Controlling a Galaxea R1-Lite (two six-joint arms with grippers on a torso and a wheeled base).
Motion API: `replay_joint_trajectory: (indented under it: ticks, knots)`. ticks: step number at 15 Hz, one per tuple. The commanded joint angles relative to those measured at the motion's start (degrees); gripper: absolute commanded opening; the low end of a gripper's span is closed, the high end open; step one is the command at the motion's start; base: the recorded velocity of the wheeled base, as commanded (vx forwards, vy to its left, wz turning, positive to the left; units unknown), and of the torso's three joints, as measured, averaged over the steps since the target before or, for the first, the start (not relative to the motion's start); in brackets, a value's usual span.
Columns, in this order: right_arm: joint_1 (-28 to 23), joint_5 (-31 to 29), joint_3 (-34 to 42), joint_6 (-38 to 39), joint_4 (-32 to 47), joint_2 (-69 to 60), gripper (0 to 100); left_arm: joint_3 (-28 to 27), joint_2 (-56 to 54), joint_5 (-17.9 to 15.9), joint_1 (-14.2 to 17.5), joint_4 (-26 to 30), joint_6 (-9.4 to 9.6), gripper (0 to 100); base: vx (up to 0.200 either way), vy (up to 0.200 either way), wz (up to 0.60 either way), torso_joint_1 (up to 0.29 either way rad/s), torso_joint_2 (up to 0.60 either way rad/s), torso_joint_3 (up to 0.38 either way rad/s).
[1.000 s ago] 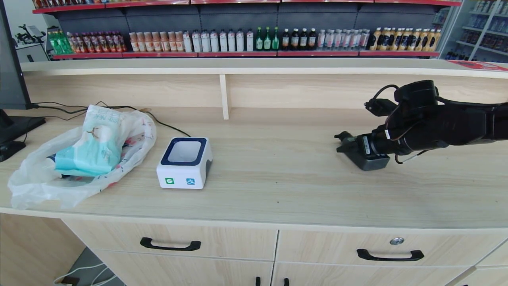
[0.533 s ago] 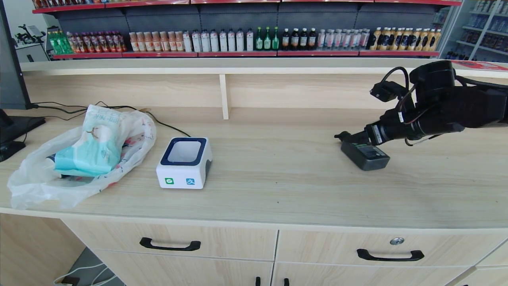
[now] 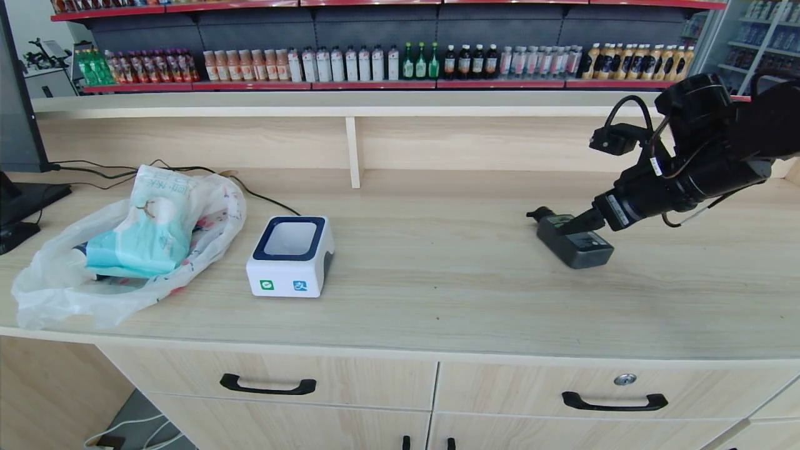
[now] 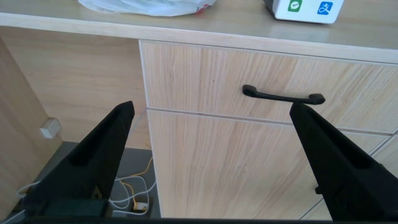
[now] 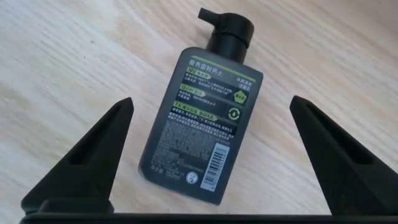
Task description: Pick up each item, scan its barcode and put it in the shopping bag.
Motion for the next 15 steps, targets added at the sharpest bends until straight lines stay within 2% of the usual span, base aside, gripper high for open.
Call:
replay_joint_trajectory:
  ticks: [1,3,5,10,15]
  knots:
    - [0.66,-0.16,-5.55,3.55,8.25,8.44,100,0.00,-0.02,-0.07,0.01,-0.01,0.02,100,0.000,0.000,0.00,0.000,0.00,0.000]
    - [2.42,-0.42,-5.55,11.10,14.84,10.82,100,0.00,-0.02,-0.07,0.01,-0.01,0.02,100,0.000,0.000,0.00,0.000,0.00,0.000]
    - [3.56,-1.74,-5.55,15.85,16.86,13.10,100,0.00,-0.02,0.02,0.01,-0.01,0.02,100,0.000,0.000,0.00,0.000,0.00,0.000]
    - [3.30,-2.09,-5.55,16.55,16.07,15.74,100,0.00,-0.02,0.02,0.01,-0.01,0.02,100,0.000,0.000,0.00,0.000,0.00,0.000]
    - [1.72,-2.36,-5.55,20.77,10.10,15.56,100,0.00,-0.02,-0.07,0.01,-0.01,0.02,100,0.000,0.000,0.00,0.000,0.00,0.000]
